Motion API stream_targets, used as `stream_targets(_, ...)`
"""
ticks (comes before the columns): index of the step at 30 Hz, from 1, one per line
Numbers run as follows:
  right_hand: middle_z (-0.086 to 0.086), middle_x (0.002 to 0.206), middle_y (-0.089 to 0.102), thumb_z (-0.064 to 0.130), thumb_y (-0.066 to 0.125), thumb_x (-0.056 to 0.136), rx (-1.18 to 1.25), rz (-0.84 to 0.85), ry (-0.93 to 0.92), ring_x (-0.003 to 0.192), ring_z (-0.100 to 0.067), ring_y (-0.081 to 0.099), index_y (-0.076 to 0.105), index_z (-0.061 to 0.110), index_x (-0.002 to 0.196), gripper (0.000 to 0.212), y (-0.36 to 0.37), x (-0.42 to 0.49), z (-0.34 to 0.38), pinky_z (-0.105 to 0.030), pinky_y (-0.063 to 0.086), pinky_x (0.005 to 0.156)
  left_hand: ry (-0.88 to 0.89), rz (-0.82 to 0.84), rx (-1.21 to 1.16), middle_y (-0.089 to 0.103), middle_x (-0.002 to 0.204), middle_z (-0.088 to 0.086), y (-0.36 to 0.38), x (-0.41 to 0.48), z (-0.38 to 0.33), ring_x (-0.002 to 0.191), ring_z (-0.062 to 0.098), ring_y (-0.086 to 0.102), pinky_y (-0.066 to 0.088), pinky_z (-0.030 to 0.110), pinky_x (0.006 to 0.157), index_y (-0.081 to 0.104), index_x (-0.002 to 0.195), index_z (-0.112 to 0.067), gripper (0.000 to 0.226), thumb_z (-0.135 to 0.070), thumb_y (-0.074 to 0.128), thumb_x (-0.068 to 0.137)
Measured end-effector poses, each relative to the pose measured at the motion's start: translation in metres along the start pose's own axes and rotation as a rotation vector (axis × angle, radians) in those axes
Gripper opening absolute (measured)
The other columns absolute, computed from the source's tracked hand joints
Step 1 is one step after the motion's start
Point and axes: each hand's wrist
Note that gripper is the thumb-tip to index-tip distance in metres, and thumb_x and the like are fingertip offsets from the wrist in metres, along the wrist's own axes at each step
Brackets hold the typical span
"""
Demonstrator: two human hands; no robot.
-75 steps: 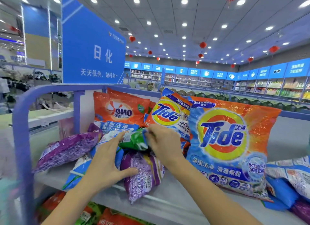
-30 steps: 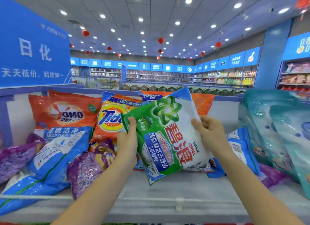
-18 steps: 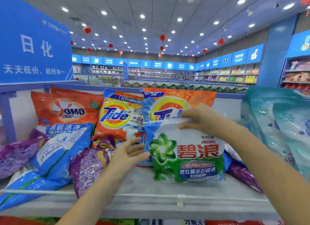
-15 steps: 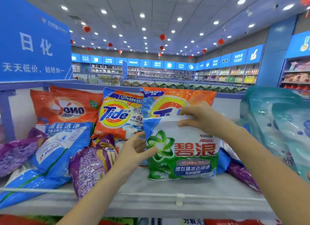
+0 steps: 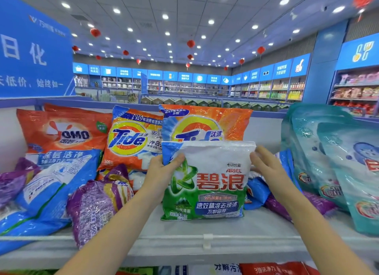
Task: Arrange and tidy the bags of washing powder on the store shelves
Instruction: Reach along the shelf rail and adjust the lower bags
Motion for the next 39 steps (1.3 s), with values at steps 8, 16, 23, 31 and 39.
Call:
stream_targets(8,0.002,0.078,0.075,0.022,0.055,0.087,0.127,-0.037,-0.032,0.072,-0.013,0.071,0.069,0.009,0.085,0.019,0.011,-0.001,0.007,-0.020,0.054,0.059,-0.007,-0.009,-0.067,0.075,0.083,0.011,-0.006,0.000,0.001,0.079,0.031,0.071,0.055,0.046,0.082,0.066,0.086,-0.009,0.010,-0.018,0.064,0.086)
stream_targets(16,0.013,0.111,0.069,0.052,0.086,0.049,0.010,0.488,0.398,0.104,-0.006,0.064,0.050,0.028,0.122,0.085,0.012,-0.028,-0.021,-0.019,0.052,0.079,-0.090,-0.046,-0.160,0.072,0.095,0.018,-0.002,0.004,0.005,0.093,0.037,0.067,0.051,0.050,0.090,0.064,0.090,-0.010,0.008,-0.018,0.065,0.087)
stream_targets(23,0.008,0.106,0.071,0.008,0.072,0.077,0.000,0.299,0.352,0.099,-0.006,0.066,0.057,0.016,0.115,0.042,0.013,-0.032,-0.027,-0.020,0.053,0.081,0.026,-0.004,-0.057,0.074,0.071,0.002,-0.002,0.009,0.000,0.064,0.017,0.071,0.056,0.035,0.069,0.064,0.085,-0.012,0.011,-0.023,0.064,0.087)
stream_targets(31,0.017,0.100,0.071,0.033,0.058,0.078,-0.013,-0.141,0.142,0.090,0.001,0.066,0.057,0.032,0.106,0.028,-0.037,-0.077,0.002,-0.015,0.052,0.076,0.022,0.186,-0.174,0.074,0.076,-0.001,0.066,0.005,-0.013,0.069,0.014,0.070,0.060,0.029,0.067,0.065,0.088,-0.013,0.012,-0.023,0.058,0.089)
stream_targets(39,0.014,0.121,0.063,0.058,0.064,0.077,-0.183,-0.469,0.153,0.109,0.003,0.057,0.053,0.031,0.128,0.059,-0.162,-0.193,0.027,-0.024,0.046,0.096,-0.121,0.494,-0.293,0.075,0.077,-0.002,0.217,-0.076,0.016,0.066,0.015,0.072,0.058,0.031,0.053,0.063,0.098,-0.017,0.034,-0.042,0.067,0.075)
Point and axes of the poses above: each hand's wrist, its own x-axis towards the middle knuckle, its own y-axis out of the palm, z = x × y
